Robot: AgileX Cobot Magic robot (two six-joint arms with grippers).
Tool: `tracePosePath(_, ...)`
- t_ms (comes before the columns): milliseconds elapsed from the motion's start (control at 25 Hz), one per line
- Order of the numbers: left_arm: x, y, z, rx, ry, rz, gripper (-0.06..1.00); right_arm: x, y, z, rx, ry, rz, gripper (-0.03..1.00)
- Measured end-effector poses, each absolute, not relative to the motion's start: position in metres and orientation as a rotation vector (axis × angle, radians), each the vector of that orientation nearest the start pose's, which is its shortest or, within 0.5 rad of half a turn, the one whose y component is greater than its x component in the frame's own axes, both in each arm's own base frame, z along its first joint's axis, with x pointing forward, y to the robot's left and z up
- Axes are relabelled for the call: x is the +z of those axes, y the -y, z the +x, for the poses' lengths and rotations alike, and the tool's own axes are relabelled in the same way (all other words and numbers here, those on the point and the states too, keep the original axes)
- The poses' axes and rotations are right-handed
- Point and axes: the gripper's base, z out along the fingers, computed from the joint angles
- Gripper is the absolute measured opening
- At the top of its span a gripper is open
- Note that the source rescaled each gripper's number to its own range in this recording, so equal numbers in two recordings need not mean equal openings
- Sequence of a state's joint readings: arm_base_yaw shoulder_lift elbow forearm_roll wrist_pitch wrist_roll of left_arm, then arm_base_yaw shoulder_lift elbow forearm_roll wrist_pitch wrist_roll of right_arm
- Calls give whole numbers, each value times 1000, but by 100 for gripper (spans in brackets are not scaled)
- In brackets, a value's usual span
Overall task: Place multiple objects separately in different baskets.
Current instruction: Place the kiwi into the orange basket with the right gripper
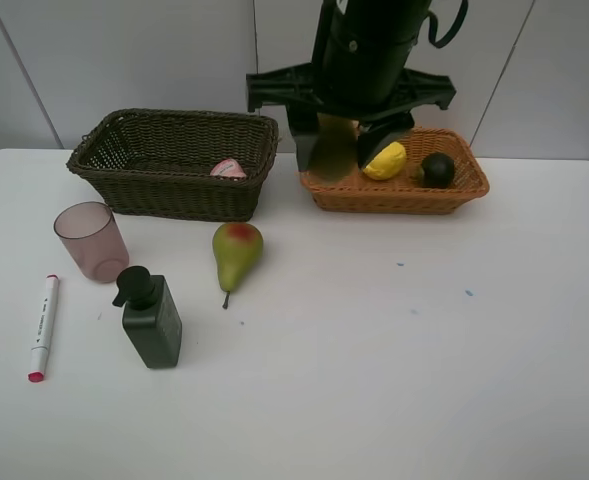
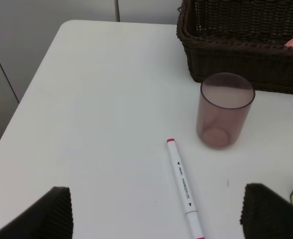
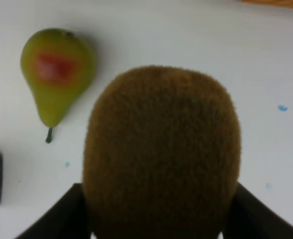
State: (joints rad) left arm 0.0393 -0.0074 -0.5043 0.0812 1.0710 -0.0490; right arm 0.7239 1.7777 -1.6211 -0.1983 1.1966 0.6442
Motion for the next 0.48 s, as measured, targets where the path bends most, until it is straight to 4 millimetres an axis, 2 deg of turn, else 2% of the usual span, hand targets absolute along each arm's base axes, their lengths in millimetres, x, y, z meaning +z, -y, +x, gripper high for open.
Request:
tracePosePath(280,278,-6,-7,91,-2039,-95,89,314,-203,331,68,-2649,-110,36)
tracePosePath(480,278,-6,-7,91,-2039,-95,89,296,-190,361,61,-2592,-159,36)
